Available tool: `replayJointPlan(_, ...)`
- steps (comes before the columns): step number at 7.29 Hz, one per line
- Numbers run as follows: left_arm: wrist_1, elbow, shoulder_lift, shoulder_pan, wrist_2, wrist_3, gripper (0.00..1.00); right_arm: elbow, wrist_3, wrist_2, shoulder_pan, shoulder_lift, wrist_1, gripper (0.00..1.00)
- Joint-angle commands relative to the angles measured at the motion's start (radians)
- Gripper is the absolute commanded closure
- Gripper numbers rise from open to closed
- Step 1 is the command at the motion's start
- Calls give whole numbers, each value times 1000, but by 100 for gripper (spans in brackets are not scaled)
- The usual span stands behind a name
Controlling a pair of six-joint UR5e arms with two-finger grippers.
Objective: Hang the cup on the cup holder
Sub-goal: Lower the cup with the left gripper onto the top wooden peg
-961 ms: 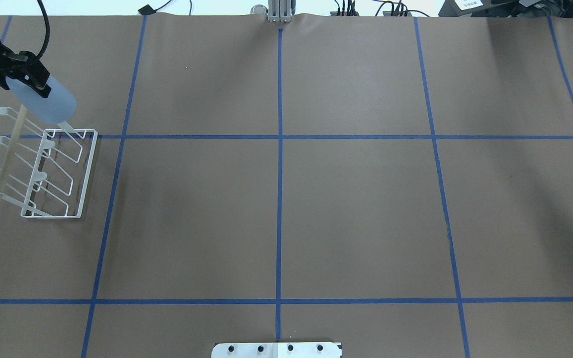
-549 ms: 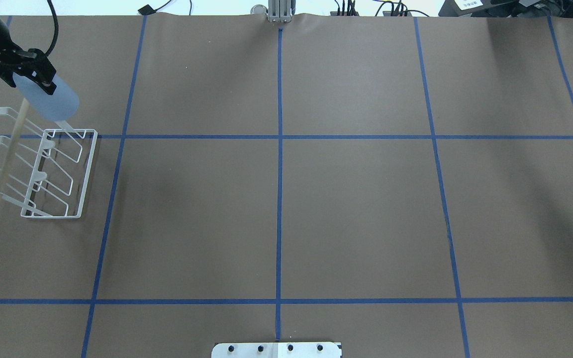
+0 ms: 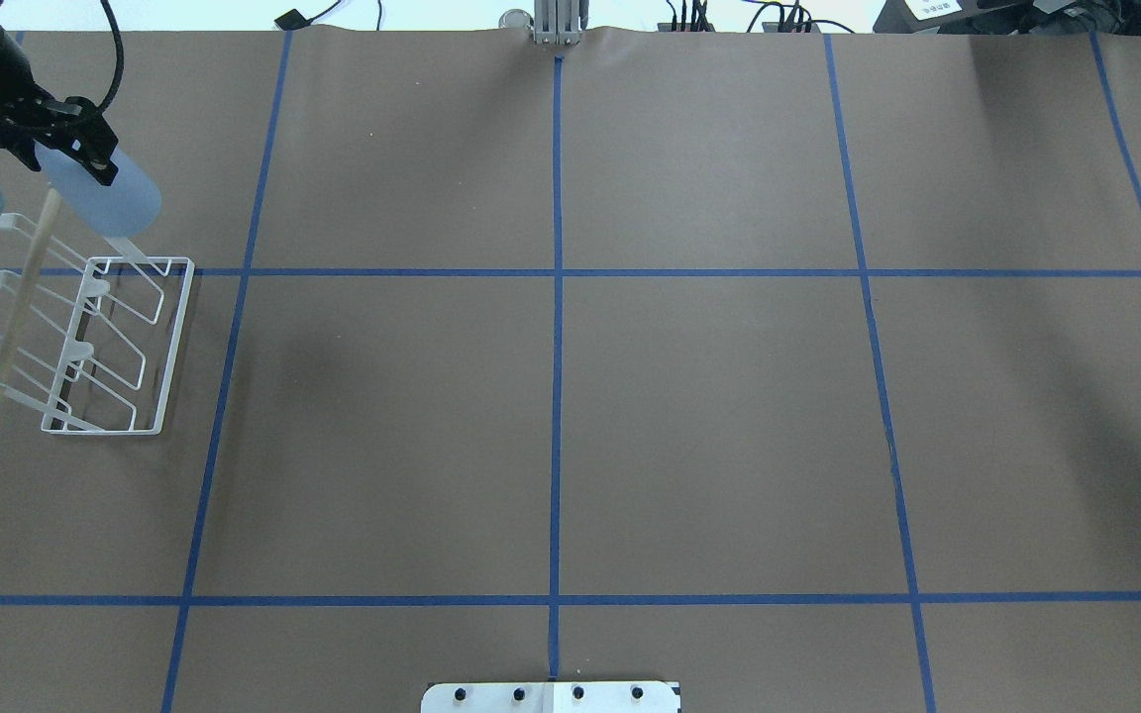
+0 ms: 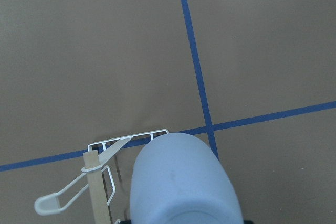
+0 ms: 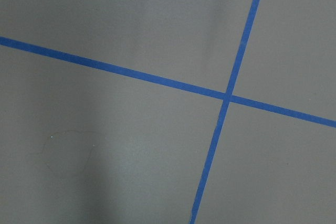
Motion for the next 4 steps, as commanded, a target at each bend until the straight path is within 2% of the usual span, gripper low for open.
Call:
replayJointPlan(1, -3, 18, 3, 2, 0, 0, 100, 0, 0, 4, 0, 2, 0, 0)
replayJointPlan(4, -6, 28, 12, 14, 0, 0, 100, 1, 0, 6, 0, 1, 0, 0)
